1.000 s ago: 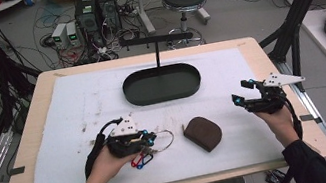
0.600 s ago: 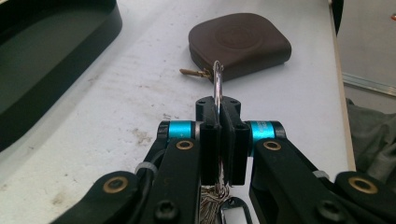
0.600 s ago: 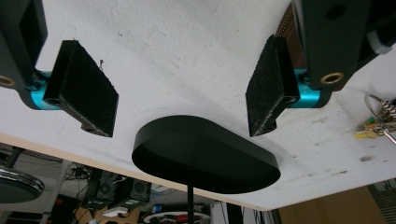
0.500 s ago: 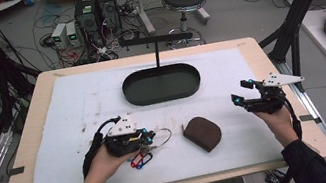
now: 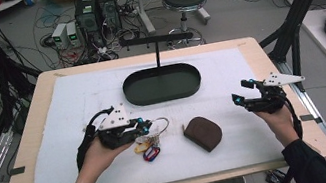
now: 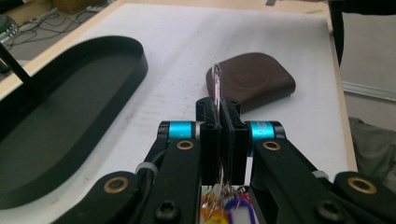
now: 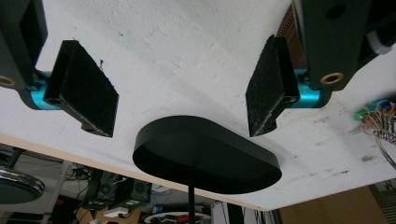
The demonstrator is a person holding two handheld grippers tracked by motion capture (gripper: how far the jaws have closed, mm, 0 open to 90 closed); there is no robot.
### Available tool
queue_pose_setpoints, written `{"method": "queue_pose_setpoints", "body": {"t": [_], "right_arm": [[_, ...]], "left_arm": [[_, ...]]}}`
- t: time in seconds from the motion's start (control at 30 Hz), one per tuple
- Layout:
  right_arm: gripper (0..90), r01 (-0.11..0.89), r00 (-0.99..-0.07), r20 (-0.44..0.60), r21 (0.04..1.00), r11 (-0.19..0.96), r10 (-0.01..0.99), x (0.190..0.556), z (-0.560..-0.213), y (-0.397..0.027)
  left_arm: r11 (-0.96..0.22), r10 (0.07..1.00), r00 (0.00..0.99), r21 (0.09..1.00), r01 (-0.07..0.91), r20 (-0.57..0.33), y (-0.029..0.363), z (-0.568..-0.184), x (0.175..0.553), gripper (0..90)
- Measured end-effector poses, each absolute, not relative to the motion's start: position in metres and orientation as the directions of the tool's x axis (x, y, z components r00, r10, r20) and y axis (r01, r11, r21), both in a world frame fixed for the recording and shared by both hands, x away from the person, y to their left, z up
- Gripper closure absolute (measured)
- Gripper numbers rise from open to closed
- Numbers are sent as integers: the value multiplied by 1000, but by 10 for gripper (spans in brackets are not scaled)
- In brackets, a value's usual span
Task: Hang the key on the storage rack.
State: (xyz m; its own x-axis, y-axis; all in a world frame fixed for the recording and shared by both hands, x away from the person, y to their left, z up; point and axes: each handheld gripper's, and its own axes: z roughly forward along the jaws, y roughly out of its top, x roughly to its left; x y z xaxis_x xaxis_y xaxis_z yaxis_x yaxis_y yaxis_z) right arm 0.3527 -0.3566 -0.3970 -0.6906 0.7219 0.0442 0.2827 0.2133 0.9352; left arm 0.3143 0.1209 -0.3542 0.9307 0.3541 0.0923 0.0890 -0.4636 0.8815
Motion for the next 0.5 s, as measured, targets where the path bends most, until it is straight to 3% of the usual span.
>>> {"method": "queue_pose_setpoints", "body": {"t": [0.5], "right_arm": [[261, 286, -691, 47, 934, 213, 721, 353, -397, -357]], "left_arm": [[-409, 401, 907, 911, 49, 131, 129, -322, 326, 867]]}}
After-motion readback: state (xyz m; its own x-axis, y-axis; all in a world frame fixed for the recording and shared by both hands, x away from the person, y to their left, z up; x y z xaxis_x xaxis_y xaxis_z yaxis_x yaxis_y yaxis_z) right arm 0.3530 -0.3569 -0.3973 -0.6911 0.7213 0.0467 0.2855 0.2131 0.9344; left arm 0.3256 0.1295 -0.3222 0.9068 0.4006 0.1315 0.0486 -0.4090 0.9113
